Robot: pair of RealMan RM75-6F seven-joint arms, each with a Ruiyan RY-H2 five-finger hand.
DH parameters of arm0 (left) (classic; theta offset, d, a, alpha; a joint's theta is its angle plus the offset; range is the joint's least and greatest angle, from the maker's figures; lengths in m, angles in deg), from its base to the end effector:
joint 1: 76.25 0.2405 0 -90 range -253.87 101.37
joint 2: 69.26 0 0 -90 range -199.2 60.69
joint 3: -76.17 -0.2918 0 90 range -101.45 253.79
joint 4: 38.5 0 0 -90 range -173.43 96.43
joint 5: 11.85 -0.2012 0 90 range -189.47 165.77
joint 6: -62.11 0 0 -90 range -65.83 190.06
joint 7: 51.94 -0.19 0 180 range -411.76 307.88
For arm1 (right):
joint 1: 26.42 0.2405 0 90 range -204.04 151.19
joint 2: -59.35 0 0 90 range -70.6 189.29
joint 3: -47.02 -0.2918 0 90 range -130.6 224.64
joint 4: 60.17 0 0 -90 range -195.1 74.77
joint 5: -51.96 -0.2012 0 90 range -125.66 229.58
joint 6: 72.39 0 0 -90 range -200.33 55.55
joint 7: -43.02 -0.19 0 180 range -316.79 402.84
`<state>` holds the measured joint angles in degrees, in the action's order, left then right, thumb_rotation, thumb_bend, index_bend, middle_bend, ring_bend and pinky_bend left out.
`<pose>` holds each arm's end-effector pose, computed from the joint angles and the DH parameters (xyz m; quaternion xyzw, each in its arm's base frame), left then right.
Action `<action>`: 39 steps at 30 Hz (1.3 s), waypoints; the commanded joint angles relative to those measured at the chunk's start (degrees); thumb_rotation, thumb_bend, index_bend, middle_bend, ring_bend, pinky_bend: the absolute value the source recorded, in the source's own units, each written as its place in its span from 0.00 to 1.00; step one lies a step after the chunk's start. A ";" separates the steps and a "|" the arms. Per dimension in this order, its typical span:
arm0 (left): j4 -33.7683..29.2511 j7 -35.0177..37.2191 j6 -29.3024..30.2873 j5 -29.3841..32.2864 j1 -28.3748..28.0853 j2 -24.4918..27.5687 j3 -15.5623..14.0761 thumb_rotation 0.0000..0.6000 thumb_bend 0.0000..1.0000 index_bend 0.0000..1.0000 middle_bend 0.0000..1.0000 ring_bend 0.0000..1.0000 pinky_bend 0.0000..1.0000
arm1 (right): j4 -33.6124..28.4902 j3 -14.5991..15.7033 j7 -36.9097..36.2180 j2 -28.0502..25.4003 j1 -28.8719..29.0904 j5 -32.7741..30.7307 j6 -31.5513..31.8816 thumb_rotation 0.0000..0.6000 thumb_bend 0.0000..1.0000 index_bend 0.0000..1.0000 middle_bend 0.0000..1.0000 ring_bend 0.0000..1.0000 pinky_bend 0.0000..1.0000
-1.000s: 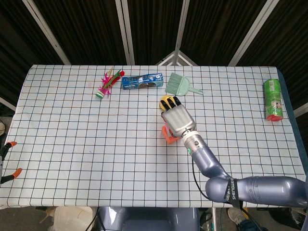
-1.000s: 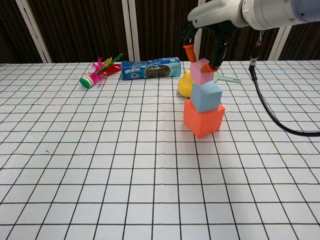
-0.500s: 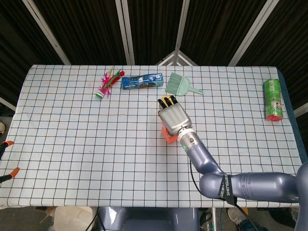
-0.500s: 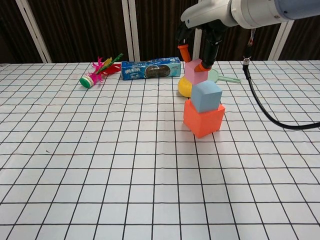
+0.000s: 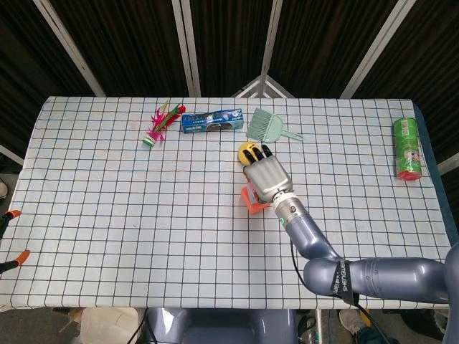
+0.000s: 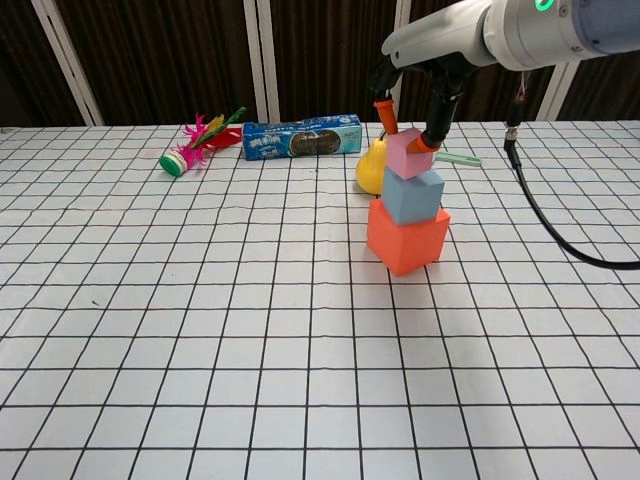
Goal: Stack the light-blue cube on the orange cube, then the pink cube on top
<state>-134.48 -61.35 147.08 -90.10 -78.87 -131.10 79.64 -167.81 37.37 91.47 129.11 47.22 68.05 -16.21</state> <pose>-0.3603 0.2150 0.2013 -0.5719 -0.3861 -0.3116 0.6532 -0.0267 -0.4455 0.0531 0.7985 -0.3147 0.2489 0.4487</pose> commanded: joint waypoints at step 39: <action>0.07 0.86 -0.11 0.34 0.17 0.41 0.22 1.00 0.21 0.22 0.03 0.00 0.02 | 1.87 1.30 -1.63 1.40 1.39 -0.89 1.34 1.00 0.44 0.48 0.07 0.03 0.00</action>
<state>-134.42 -60.50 146.96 -89.77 -78.70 -130.69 79.85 -165.95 38.67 89.84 130.51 48.61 67.16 -14.86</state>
